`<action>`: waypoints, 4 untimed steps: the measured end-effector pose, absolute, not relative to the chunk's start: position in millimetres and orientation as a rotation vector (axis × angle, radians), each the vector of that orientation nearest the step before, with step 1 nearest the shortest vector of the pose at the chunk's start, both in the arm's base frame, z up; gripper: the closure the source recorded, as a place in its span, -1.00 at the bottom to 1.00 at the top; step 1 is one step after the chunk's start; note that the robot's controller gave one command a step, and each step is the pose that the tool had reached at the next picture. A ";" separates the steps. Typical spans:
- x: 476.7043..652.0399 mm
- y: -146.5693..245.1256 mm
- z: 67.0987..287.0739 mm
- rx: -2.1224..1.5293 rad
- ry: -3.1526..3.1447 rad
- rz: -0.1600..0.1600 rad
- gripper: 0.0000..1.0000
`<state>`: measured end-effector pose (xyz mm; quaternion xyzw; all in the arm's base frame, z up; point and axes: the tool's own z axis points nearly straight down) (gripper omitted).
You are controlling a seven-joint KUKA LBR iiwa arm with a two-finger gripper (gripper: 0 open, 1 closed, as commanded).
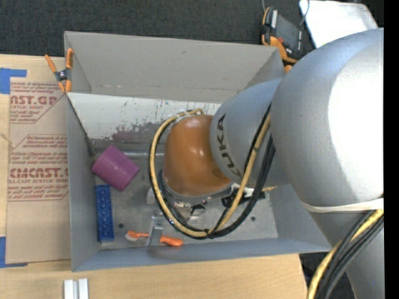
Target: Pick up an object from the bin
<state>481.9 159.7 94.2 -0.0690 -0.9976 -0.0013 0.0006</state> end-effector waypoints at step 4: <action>481.1 153.4 70.6 -0.530 -3.097 -0.007 1.00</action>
Offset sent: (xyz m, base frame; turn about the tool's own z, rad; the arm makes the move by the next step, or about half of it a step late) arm 0.0000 -0.0071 -0.0242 0.2014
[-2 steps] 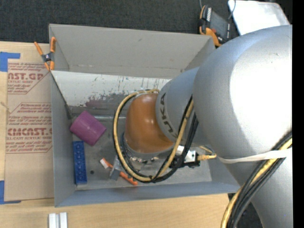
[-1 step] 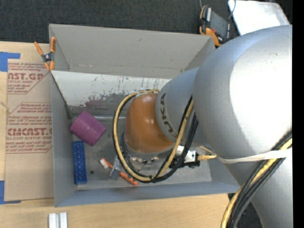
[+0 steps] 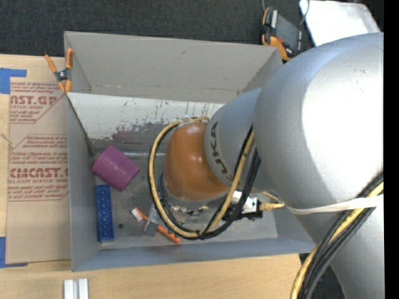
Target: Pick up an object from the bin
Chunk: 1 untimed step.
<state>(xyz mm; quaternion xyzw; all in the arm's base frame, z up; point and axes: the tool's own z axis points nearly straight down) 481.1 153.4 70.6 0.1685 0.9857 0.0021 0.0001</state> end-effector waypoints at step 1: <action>479.7 153.1 83.1 0.530 3.101 0.004 1.00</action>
Offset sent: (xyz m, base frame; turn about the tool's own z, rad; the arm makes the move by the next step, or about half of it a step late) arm -0.0012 -0.0004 0.0281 0.0003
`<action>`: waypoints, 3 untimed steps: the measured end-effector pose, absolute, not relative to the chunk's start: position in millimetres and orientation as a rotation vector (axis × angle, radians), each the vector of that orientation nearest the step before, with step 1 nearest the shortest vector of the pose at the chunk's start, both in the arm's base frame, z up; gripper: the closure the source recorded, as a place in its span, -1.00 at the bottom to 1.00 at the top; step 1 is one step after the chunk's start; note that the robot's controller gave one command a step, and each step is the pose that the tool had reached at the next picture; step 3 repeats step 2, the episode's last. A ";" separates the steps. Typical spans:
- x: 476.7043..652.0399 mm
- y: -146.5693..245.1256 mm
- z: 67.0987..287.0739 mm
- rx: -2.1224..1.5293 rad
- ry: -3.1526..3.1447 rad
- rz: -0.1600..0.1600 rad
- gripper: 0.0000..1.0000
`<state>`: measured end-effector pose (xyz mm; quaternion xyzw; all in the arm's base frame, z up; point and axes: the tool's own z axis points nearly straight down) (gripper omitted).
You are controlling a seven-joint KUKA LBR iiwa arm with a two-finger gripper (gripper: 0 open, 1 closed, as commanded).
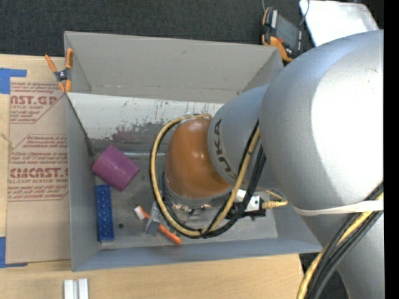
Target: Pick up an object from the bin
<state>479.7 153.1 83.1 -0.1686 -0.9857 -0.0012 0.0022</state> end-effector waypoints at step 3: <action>479.3 153.5 128.6 -0.528 -3.091 -0.004 1.00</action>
Offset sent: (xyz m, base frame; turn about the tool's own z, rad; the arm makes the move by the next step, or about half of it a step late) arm 0.0006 0.0003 0.0582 -0.0004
